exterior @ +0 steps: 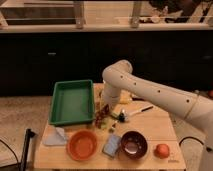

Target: Place grapes in plastic cup

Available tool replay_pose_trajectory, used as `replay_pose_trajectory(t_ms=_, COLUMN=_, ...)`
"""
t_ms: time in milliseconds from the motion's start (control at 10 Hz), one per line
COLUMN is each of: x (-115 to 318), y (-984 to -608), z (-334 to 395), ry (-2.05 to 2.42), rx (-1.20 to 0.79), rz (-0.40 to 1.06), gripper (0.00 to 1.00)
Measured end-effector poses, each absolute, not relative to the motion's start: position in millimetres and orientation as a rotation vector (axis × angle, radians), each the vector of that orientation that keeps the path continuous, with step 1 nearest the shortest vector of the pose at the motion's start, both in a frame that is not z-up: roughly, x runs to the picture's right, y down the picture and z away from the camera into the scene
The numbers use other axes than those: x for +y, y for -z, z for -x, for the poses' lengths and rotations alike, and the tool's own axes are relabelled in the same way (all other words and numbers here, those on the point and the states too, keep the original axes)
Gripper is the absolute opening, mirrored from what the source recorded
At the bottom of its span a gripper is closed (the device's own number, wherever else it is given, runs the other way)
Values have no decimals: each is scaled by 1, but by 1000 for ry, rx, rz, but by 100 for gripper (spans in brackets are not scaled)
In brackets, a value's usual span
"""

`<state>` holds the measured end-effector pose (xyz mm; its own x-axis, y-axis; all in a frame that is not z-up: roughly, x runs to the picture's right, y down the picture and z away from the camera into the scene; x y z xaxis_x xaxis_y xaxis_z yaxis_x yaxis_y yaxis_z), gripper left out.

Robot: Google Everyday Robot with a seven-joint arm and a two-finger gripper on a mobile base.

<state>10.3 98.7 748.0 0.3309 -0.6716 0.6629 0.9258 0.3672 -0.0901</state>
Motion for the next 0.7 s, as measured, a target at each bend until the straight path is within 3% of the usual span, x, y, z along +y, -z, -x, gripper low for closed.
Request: replay_pose_trajectory(t_ms=700, x=100, y=-752, z=2, ry=1179, rx=-630, rz=514, gripper=0)
